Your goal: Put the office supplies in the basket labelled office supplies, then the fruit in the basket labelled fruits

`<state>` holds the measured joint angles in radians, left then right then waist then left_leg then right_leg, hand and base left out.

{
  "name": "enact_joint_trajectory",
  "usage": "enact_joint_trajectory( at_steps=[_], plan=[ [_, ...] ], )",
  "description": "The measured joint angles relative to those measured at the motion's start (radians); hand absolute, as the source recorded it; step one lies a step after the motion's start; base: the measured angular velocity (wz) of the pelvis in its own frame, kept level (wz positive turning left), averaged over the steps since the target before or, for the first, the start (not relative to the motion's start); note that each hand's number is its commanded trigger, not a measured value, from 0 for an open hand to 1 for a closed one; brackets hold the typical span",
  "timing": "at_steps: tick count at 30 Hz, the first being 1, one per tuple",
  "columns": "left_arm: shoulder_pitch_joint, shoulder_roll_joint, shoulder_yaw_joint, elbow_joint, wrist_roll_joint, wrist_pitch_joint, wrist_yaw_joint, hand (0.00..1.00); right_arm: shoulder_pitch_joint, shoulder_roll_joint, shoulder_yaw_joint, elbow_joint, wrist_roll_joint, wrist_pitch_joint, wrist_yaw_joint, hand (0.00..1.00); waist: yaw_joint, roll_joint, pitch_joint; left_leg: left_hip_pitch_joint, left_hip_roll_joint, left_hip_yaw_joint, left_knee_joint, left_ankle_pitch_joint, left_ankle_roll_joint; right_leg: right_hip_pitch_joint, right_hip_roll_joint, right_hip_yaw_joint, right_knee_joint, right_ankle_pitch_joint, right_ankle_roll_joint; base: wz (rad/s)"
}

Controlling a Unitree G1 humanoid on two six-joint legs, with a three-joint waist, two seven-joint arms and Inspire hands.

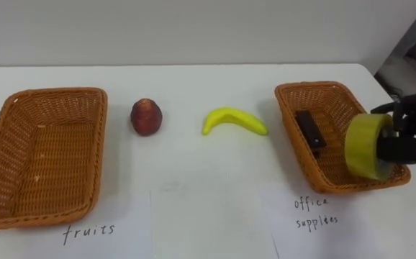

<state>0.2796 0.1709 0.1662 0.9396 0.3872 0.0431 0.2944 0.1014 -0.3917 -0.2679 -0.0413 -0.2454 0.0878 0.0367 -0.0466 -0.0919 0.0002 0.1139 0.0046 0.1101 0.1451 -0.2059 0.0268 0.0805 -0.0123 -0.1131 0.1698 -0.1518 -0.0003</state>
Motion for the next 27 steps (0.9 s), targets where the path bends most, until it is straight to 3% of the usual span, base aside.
enact_joint_trajectory(
  at_steps=[1, 2, 3, 4, 17, 27],
  plan=[
    [-0.001, 0.000, 0.006, 0.000, 0.000, 0.000, 0.000, 0.00, 0.000, 0.000, 0.000, 0.000, 0.000, 0.000, 0.000, 0.62, 0.000, -0.001, -0.0003, 0.000, 0.000, 0.000, 0.000, 0.000, 0.000, 0.000, 0.000, 0.000, 0.000, 0.000, 0.000, 0.00],
    [0.000, 0.000, 0.009, -0.001, 0.000, 0.000, 0.002, 0.00, 0.000, 0.000, 0.000, 0.000, -0.002, 0.000, 0.000, 0.50, 0.000, -0.001, -0.0006, 0.001, 0.000, 0.000, 0.000, 0.000, 0.000, 0.001, 0.000, 0.001, 0.000, 0.000, 0.000, 0.00],
    [0.001, 0.000, 0.009, -0.004, 0.000, 0.000, 0.003, 0.00, 0.000, 0.000, 0.000, 0.000, -0.008, 0.000, 0.000, 0.04, 0.001, -0.001, -0.0006, 0.001, 0.000, 0.000, 0.000, 0.000, 0.000, 0.001, 0.000, 0.000, 0.000, 0.000, 0.000, 0.00],
    [0.006, 0.000, 0.009, -0.017, 0.000, 0.000, 0.003, 0.00, 0.000, 0.002, 0.000, 0.000, -0.024, 0.000, 0.000, 0.00, 0.001, -0.001, -0.0007, 0.001, 0.000, 0.000, 0.000, 0.000, 0.000, 0.002, 0.000, 0.000, 0.000, 0.000, 0.000, 0.00],
    [0.030, 0.000, 0.009, -0.039, 0.000, 0.000, 0.007, 0.00, 0.007, 0.002, 0.001, 0.000, -0.074, 0.000, 0.007, 0.00, 0.030, -0.011, -0.0014, 0.001, 0.000, -0.003, 0.001, 0.000, 0.000, 0.005, 0.000, -0.001, 0.000, 0.000, 0.000, 0.00],
    [0.043, 0.000, 0.009, -0.039, 0.000, 0.001, 0.007, 0.00, 0.007, 0.002, 0.001, 0.000, -0.074, 0.000, 0.010, 0.00, 0.029, -0.008, 0.0007, 0.001, 0.000, -0.004, 0.001, 0.000, 0.000, 0.005, 0.000, -0.001, 0.000, 0.000, 0.000, 0.00]
  ],
)
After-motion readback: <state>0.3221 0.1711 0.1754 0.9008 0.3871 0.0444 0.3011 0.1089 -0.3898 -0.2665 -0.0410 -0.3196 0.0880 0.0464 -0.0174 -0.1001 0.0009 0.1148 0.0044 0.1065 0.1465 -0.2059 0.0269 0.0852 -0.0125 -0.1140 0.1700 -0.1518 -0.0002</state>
